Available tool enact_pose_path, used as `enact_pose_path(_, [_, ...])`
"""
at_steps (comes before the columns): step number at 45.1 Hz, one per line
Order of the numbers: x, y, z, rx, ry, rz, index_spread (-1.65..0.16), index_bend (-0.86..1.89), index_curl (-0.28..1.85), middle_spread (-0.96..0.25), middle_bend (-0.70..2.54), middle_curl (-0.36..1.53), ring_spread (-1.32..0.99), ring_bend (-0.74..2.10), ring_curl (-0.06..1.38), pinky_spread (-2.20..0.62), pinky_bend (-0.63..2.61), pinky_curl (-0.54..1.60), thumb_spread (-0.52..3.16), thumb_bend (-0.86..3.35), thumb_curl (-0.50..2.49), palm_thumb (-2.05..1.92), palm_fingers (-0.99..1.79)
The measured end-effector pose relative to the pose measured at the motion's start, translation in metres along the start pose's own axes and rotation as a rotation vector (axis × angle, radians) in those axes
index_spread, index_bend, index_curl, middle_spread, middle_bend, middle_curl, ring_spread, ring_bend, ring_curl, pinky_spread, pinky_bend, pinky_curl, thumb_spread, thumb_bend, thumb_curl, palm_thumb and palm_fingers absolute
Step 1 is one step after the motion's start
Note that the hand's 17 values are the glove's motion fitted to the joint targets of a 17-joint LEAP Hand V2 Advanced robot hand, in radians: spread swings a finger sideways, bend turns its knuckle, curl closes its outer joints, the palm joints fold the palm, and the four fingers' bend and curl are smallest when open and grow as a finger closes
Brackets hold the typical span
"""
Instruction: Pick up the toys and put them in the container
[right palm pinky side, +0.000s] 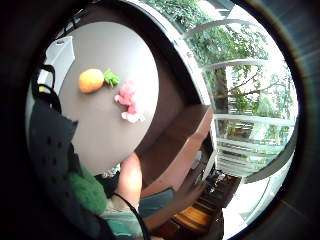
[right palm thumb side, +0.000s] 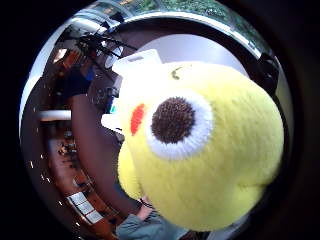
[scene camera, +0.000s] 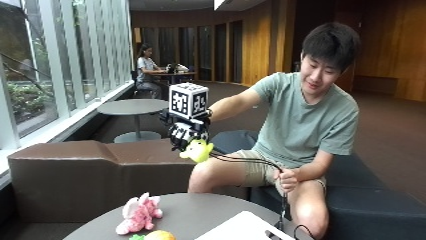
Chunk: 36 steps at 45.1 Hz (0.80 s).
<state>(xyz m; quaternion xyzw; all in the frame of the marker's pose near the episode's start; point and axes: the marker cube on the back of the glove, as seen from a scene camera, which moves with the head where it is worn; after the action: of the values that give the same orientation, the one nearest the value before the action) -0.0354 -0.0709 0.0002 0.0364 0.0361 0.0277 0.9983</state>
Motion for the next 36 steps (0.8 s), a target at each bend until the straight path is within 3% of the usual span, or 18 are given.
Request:
enact_pose_path(20, [-0.131,-0.032,-0.101,0.168,0.048,-0.153,-0.24,0.94,0.79,-0.27,1.2,0.84,-0.41,1.51,0.74,-0.36,1.3,0.59,0.71,0.12,0.98,0.57,0.9])
enact_pose_path(36, [-0.217,-0.069,-0.111,0.177,0.011,-0.208,-0.24,0.96,0.89,-0.26,1.22,0.92,-0.4,1.55,0.77,-0.36,1.34,0.63,0.66,0.1,1.09,0.55,0.85])
